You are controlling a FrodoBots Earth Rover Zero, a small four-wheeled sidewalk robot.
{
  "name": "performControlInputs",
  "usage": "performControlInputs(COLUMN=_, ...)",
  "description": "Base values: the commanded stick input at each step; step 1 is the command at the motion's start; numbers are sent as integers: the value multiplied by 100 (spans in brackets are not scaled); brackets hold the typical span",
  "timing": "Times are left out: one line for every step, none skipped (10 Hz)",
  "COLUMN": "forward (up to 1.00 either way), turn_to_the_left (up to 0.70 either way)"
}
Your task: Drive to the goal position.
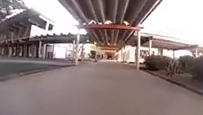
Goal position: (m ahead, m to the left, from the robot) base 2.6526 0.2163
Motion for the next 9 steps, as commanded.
performControlInputs(forward=70, turn_to_the_left=0)
performControlInputs(forward=70, turn_to_the_left=0)
performControlInputs(forward=70, turn_to_the_left=0)
performControlInputs(forward=70, turn_to_the_left=0)
performControlInputs(forward=70, turn_to_the_left=0)
performControlInputs(forward=70, turn_to_the_left=0)
performControlInputs(forward=70, turn_to_the_left=0)
performControlInputs(forward=70, turn_to_the_left=0)
performControlInputs(forward=70, turn_to_the_left=0)
